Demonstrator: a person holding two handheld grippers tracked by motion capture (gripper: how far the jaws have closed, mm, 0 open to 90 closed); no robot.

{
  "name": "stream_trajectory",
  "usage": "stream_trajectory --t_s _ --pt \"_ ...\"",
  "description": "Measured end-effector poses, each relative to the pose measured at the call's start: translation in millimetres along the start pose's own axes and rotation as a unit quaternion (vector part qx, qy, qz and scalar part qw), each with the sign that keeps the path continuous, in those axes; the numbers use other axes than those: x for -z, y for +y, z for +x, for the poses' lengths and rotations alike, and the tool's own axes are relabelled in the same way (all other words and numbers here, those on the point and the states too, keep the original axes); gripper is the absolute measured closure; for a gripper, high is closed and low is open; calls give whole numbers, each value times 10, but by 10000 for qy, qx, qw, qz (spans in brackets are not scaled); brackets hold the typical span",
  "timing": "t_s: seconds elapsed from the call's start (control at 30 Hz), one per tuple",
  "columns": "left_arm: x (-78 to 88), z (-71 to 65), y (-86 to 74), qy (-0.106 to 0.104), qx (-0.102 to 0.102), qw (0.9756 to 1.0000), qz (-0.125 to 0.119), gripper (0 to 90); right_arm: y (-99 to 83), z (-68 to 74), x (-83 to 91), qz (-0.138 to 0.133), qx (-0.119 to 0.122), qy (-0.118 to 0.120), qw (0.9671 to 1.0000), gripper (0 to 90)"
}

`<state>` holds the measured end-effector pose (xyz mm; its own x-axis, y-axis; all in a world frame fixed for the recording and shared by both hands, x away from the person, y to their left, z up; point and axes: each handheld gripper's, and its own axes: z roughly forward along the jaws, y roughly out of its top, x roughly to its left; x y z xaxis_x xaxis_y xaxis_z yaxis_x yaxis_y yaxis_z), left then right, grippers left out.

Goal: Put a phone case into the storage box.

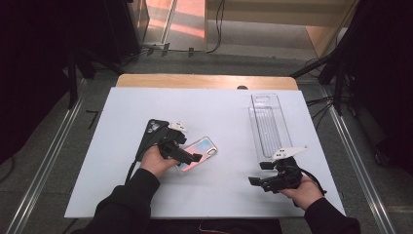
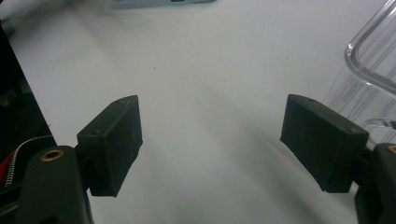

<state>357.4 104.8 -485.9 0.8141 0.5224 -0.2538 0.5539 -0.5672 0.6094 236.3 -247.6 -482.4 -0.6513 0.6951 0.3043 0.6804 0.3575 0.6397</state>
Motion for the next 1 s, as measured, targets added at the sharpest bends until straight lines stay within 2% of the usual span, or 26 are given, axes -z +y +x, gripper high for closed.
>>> stream_trajectory --t_s 0.3,0.43,0.57,0.77,1.0 --pt "-97 6 -46 95 -34 9997 214 0 0 0 1 0 8 1 10000 186" --pt "-110 -2 -71 145 -19 9998 136 0 -1 0 1 -7 10 3 10000 186" --pt "-127 -44 -95 307 -180 9993 128 0 -1 -2 3 -2 8 -9 10000 186" --pt "-139 -67 -118 404 -174 9990 44 0 -3 -1 8 -12 0 -16 10000 186" --pt "-174 -134 -135 679 -445 9966 119 0 -1 -2 6 -1 4 -19 10000 186"
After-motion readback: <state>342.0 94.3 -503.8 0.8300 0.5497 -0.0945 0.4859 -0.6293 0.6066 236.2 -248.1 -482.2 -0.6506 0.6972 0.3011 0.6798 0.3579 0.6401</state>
